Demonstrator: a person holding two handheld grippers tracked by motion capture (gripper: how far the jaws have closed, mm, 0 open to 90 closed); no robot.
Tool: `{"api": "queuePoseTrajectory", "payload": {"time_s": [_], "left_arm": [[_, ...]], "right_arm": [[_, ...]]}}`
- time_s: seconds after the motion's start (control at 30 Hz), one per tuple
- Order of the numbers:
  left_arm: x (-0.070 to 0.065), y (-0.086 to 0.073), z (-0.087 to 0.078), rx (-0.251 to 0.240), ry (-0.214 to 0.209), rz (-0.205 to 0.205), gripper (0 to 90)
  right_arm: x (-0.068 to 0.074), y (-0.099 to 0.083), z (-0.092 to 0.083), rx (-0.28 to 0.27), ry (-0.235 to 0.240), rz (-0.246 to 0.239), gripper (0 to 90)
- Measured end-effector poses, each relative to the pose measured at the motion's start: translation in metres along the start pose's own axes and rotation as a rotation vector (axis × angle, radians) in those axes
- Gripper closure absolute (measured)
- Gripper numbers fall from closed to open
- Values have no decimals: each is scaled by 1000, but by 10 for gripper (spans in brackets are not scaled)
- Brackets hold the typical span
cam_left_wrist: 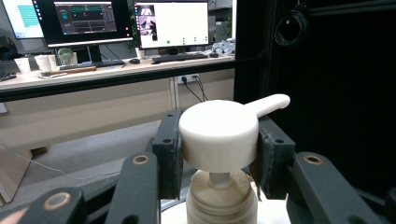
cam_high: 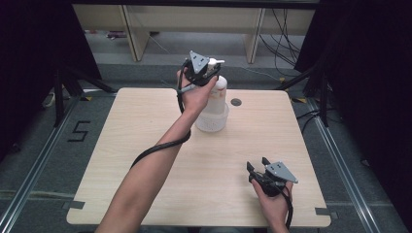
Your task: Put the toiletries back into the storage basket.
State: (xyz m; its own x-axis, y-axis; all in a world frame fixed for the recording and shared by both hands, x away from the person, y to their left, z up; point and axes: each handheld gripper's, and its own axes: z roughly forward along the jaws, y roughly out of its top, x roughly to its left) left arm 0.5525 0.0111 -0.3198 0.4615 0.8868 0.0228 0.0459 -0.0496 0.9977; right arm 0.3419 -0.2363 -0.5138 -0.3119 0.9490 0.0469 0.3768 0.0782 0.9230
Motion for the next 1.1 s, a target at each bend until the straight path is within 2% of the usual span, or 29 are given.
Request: {"api": "queuePoseTrajectory", "payload": {"time_s": [0.1,0.13,0.3,0.33,0.4,0.47,0.53,0.6,0.8,0.87,1.0,1.07,1.1], "left_arm": [[0,-3,1,6,0,-2,585],[0,-3,2,9,-1,-3,585],[0,-7,4,20,1,-1,585],[1,-8,4,17,3,17,585],[0,-10,4,29,10,-2,585],[1,-11,5,24,3,17,585],[1,-12,6,24,3,15,585],[-1,-14,5,41,9,-4,586],[-1,-19,7,53,12,-4,586],[-1,-19,7,52,11,-7,586],[-1,-23,8,62,11,-1,586],[-1,-24,8,68,12,-2,586],[-1,-24,8,69,10,-3,586]], "right_arm": [[-2,1,-1,3,-6,-22,382],[-1,0,0,3,2,-8,381],[-1,0,-1,7,0,-15,381],[-1,0,0,6,5,-5,381],[-1,0,0,7,5,-6,381],[-1,0,0,4,4,-7,381],[-1,0,0,6,6,-6,381],[-1,0,0,8,7,-7,381],[-1,1,-1,8,-1,-19,381],[0,0,0,7,6,-1,381],[0,0,0,0,0,-11,381],[-1,0,1,0,-18,-27,381],[-1,0,1,1,-6,-17,381]]}}
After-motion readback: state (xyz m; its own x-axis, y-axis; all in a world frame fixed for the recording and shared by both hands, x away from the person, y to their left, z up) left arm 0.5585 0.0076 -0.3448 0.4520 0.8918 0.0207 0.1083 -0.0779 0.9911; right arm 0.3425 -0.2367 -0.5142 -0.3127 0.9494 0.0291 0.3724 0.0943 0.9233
